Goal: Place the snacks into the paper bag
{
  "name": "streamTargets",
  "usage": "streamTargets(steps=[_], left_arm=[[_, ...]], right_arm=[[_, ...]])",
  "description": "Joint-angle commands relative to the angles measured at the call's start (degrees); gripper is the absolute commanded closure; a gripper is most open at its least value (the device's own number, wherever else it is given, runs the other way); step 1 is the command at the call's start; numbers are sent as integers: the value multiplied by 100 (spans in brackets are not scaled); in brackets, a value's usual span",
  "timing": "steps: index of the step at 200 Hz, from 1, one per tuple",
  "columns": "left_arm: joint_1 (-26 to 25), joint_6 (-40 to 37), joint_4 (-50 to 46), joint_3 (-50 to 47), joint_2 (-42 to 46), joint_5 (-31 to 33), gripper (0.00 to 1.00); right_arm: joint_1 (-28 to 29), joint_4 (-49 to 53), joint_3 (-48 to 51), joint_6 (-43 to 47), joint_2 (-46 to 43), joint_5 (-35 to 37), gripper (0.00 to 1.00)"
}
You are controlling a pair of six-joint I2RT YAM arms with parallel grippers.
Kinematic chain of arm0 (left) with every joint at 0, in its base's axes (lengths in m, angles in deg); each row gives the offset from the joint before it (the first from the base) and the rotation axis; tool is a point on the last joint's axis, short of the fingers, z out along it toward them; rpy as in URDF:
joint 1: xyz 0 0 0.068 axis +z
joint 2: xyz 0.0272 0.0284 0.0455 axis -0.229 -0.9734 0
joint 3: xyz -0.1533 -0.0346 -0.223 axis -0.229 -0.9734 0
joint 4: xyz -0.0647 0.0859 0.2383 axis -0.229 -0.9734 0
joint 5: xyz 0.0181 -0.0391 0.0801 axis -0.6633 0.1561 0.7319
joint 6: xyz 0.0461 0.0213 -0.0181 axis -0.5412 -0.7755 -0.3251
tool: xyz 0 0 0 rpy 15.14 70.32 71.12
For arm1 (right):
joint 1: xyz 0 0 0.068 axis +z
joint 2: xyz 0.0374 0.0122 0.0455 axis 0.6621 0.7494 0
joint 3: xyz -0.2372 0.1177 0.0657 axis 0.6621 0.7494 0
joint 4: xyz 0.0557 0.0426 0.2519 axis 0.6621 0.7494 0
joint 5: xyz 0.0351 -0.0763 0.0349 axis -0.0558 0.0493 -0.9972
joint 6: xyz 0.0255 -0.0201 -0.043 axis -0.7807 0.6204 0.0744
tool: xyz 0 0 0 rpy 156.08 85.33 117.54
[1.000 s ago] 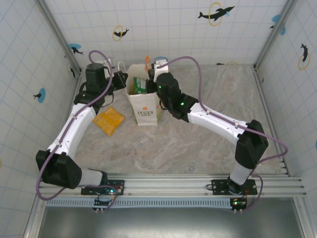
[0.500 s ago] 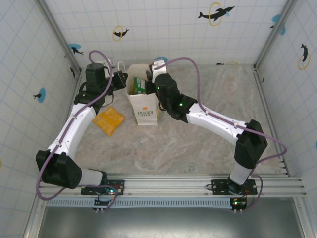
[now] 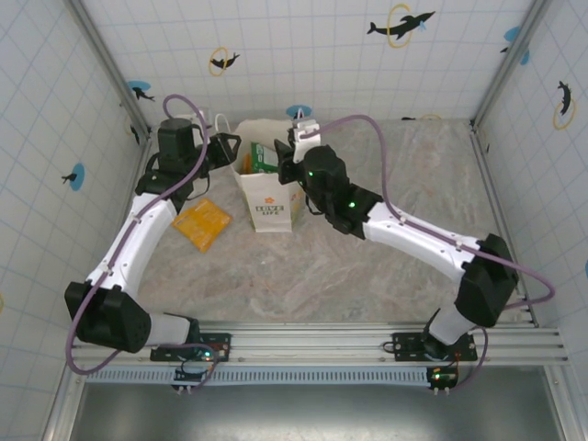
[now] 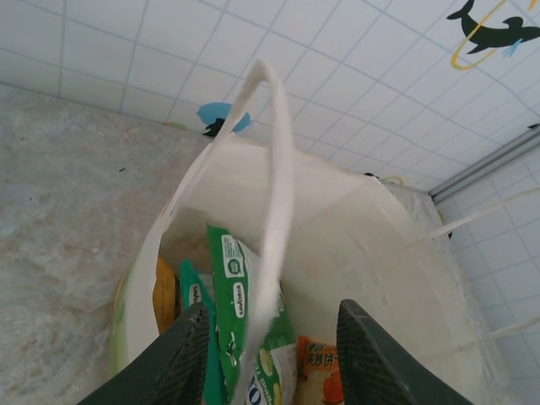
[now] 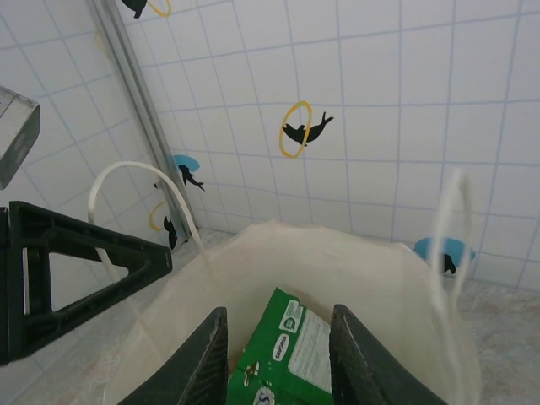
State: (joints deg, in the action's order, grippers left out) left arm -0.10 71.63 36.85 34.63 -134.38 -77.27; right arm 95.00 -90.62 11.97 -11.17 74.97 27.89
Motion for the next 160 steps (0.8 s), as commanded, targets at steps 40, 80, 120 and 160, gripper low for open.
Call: streamTargets(steps=[40, 80, 120, 160], left_arm=[[30, -91, -645, 37, 713, 447, 51], [126, 215, -1159, -609, 1263, 871, 58], [499, 719, -1170, -1592, 1958, 662, 54], [990, 1192, -1016, -2699, 2269, 183, 49]], right_arm=[[-289, -714, 1528, -634, -1179, -458, 65], [-493, -1016, 2325, -904, -1773, -716, 65], [-629, -1179, 2855, -969, -2113, -756, 65], [-761, -1201, 3183, -1169, -2223, -928, 65]])
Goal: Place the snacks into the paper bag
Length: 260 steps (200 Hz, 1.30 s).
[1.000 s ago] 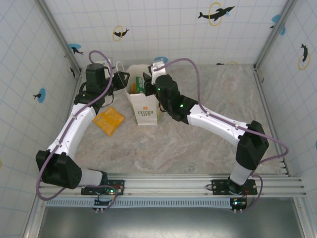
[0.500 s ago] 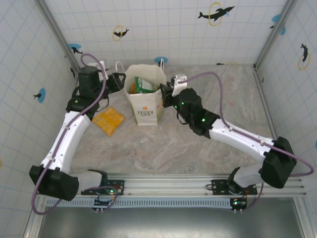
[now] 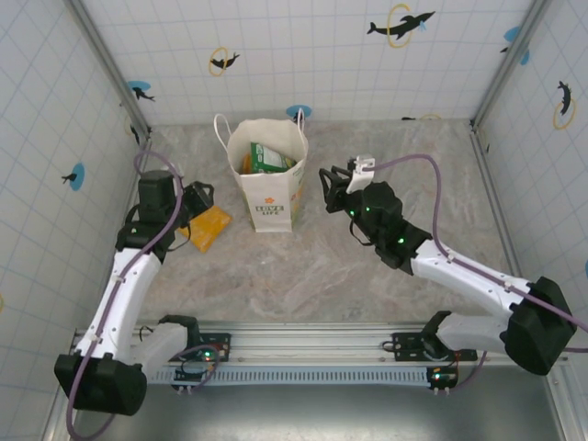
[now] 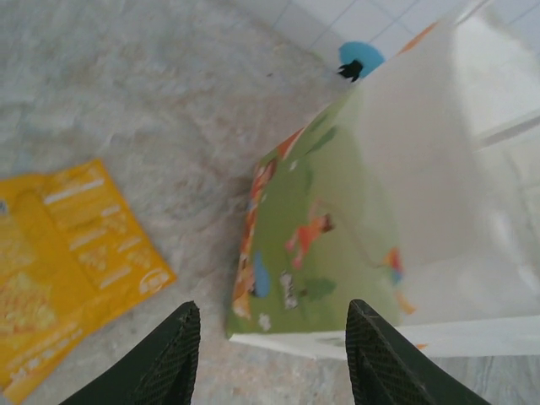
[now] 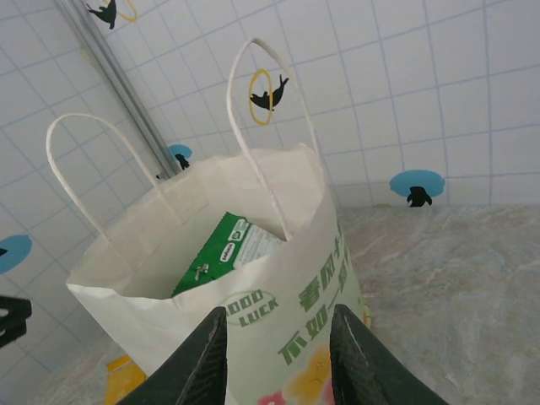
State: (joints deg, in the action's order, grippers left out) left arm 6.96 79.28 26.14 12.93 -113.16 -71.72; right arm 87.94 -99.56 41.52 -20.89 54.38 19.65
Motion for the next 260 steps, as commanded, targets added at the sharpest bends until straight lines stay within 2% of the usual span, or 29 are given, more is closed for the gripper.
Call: streamTargets(steps=[1, 47, 68, 104, 205, 260], left_arm=[[303, 436, 67, -566, 147, -387, 49], [1278, 958, 716, -1953, 301, -1206, 49], [1488, 1219, 1048, -2335, 328, -1384, 49], [1577, 1208, 1189, -2619, 200, -1137, 49], [1680, 666, 1167, -2511, -519, -566, 49], [1785, 648, 1559, -2606, -968, -801, 51]], right_arm=[[-62, -309, 233, -201, -169, -107, 65], [-196, -376, 659, -336, -451, -151, 64], [-290, -391, 836, -399, -597, -180, 64], [-460, -411, 1074, -507, -789, -223, 64], [-632, -441, 1328, -644, -969, -292, 64], [-692, -413, 1369, -653, -1009, -291, 64]])
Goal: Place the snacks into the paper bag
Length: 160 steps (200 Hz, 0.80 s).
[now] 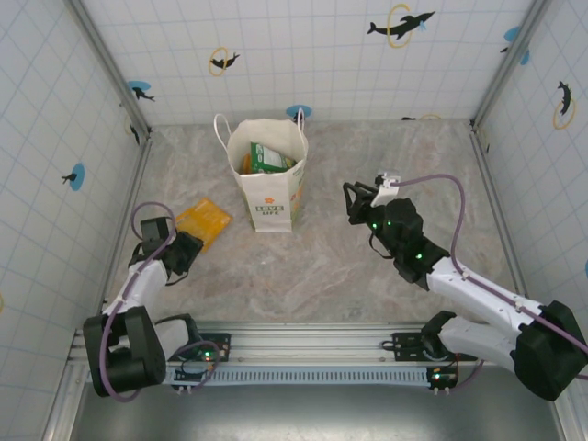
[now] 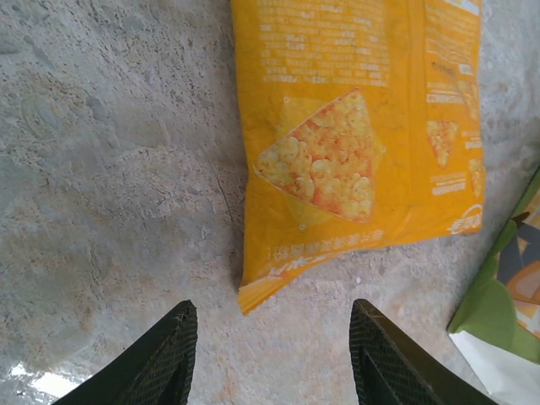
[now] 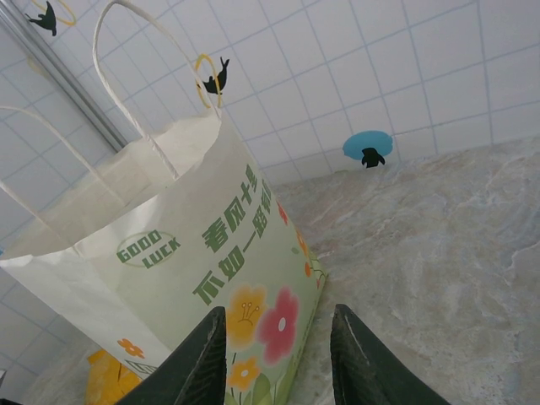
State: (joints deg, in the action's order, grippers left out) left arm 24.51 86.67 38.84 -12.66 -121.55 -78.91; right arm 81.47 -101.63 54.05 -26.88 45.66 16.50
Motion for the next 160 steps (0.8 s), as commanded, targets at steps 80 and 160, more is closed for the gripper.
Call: streamTargets(steps=[80, 160], left_arm=[[33, -150, 573, -16, -531, -68, 56], [28, -125, 1037, -148, -915, -251, 63]], right_arm=[[-123, -201, 144, -98, -204, 12, 65], [-149, -216, 170, -124, -249, 7, 67]])
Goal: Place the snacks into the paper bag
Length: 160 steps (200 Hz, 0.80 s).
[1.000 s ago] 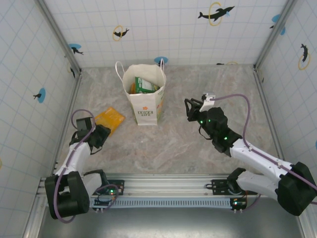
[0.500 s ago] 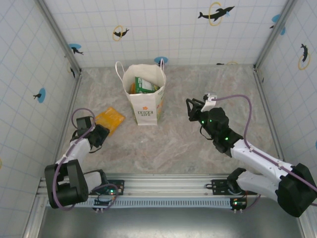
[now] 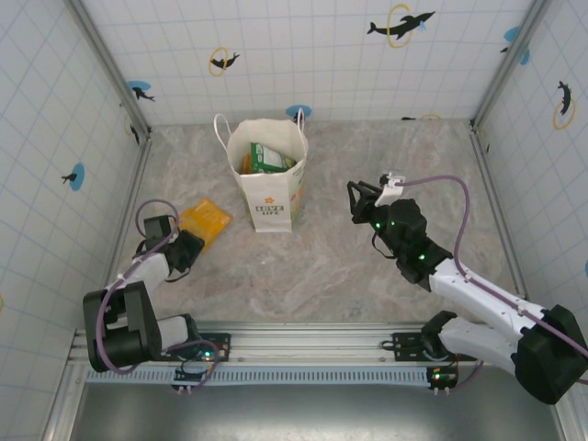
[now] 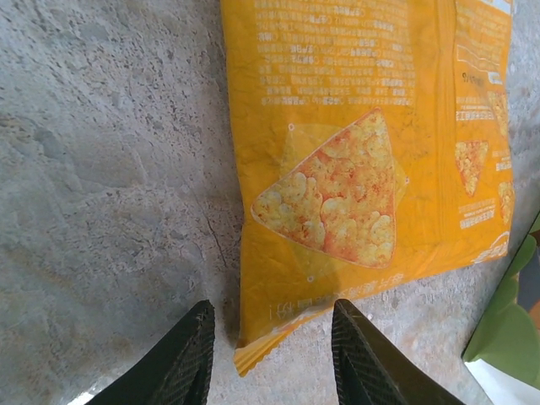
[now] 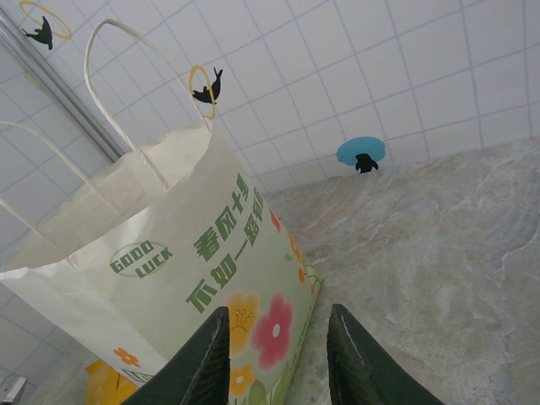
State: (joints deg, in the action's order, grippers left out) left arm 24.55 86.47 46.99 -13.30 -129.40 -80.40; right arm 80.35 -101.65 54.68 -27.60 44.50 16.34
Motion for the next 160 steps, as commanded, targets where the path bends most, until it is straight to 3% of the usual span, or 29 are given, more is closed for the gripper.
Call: streamTargets(steps=[1, 101, 160], left_arm=[[26, -106, 224, -78, -133, -104, 63], [28, -275, 43, 120, -76, -140, 100], [20, -375, -901, 406, 714, -430, 100]], right_arm=[[-39, -215, 108, -52, -134, 24, 67], [-91, -222, 205, 37, -302, 77, 67], [-34, -445, 412, 533, -330, -279, 67]])
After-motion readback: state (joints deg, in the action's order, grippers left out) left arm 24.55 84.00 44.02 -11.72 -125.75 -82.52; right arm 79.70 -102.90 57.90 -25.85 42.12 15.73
